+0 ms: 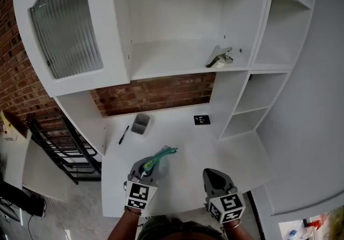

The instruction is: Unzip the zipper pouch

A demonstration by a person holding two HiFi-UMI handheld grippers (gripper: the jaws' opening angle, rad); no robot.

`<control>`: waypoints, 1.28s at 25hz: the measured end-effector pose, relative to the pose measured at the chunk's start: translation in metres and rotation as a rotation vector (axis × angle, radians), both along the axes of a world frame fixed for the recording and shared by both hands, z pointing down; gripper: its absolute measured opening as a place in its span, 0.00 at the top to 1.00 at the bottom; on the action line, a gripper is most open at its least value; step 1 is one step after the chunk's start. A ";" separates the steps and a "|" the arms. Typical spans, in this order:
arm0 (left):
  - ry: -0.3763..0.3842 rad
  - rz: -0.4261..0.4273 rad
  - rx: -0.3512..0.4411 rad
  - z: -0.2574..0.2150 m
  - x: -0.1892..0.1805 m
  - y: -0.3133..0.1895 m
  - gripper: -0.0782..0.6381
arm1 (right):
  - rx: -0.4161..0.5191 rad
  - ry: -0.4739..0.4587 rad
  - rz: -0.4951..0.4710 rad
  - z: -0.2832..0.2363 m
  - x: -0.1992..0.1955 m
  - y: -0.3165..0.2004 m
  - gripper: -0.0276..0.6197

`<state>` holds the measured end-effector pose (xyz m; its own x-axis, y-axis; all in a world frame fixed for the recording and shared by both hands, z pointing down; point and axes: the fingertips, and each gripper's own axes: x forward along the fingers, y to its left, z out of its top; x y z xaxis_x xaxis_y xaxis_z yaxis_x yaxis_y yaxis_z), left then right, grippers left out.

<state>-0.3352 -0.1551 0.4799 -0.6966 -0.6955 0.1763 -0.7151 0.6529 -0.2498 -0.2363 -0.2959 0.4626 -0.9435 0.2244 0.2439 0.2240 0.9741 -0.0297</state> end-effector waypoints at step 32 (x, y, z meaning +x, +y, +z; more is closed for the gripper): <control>0.189 -0.137 0.031 0.122 -0.098 0.004 0.89 | 0.018 0.047 0.072 0.021 0.013 -0.028 0.95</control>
<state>-0.4332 -0.1513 0.6023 -0.7416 -0.6036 0.2925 -0.6512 0.7526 -0.0978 -0.2235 -0.3238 0.4839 -0.9444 0.1520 0.2915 0.1525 0.9881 -0.0209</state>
